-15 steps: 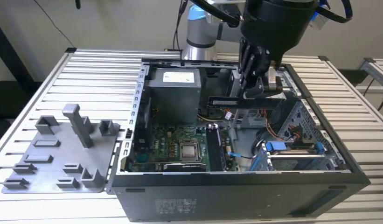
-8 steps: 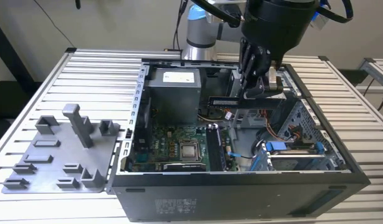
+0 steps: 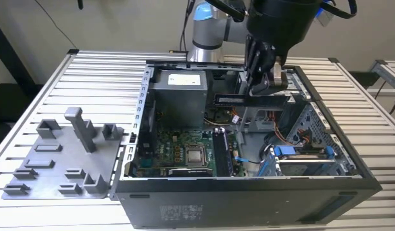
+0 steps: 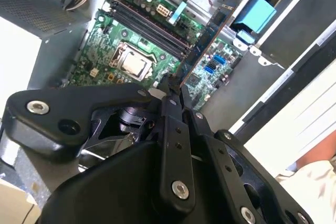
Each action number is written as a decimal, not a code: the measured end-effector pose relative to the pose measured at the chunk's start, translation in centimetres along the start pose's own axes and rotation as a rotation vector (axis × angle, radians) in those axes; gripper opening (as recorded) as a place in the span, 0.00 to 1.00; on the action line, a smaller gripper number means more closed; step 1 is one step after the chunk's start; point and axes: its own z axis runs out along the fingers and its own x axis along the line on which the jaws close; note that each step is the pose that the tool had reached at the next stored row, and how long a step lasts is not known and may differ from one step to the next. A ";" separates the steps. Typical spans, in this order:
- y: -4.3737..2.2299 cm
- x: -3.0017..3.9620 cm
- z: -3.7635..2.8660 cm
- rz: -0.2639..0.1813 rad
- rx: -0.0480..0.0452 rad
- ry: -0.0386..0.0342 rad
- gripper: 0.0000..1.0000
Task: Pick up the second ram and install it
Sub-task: 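Pick up the second ram and move it above second insertion slot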
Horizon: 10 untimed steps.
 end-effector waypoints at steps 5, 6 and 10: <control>0.02 -1.31 0.07 0.000 0.0000 0.0001 0.14; 0.02 -1.59 0.09 0.000 0.0000 0.0000 0.14; 0.09 -2.73 0.15 0.000 0.0000 -0.0002 0.14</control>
